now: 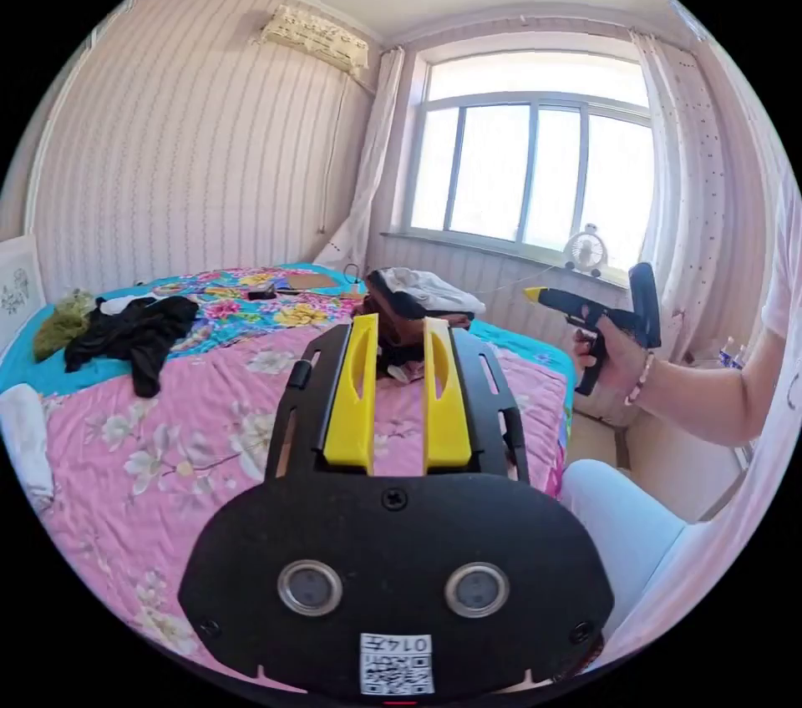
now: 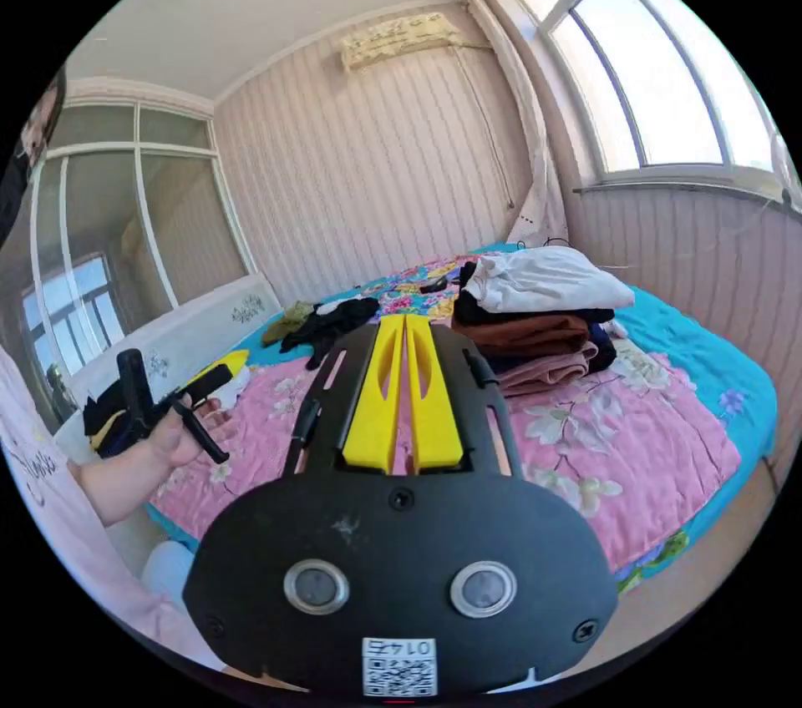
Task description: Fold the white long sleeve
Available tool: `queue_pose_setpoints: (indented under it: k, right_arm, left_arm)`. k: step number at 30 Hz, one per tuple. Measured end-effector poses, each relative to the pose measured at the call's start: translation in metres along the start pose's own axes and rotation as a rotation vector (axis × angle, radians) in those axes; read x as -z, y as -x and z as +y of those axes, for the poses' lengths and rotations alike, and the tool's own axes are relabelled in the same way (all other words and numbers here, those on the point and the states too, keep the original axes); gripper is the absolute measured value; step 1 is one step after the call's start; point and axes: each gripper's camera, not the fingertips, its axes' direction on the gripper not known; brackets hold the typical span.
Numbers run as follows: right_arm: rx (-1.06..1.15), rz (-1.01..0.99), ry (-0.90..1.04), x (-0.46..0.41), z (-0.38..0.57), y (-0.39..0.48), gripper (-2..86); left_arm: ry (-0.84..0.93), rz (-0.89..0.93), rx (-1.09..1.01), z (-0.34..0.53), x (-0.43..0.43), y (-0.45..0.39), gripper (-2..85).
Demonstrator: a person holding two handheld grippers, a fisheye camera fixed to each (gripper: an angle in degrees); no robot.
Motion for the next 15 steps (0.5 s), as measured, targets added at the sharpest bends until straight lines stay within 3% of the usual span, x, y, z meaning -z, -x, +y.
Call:
queue_pose_setpoints:
  k: [4,6,10,12,15]
  right_arm:
    - [0.002,-0.053,-0.003,-0.018,-0.044,-0.006,0.9]
    - [0.168,-0.027,0.013,-0.049,-0.079,0.013,2.3]
    - [0.273,0.059,0.096,-0.114,-0.135,0.029,7.6]
    - [0.241,0.138,0.216,-0.167,-0.172,0.03,13.1]
    - [0.155,0.222,0.359,-0.218,-0.204,0.029,14.4]
  left_arm:
    - [0.035,0.064,-0.031,-0.056,-0.074,-0.007,10.2]
    - [0.091,0.08,-0.033,-0.091,-0.127,-0.002,10.9]
    - [0.211,0.086,-0.016,-0.137,-0.205,0.007,11.2]
    - [0.242,0.058,-0.01,-0.162,-0.245,0.008,11.2]
    - [0.294,0.032,-0.008,-0.187,-0.287,0.006,11.2]
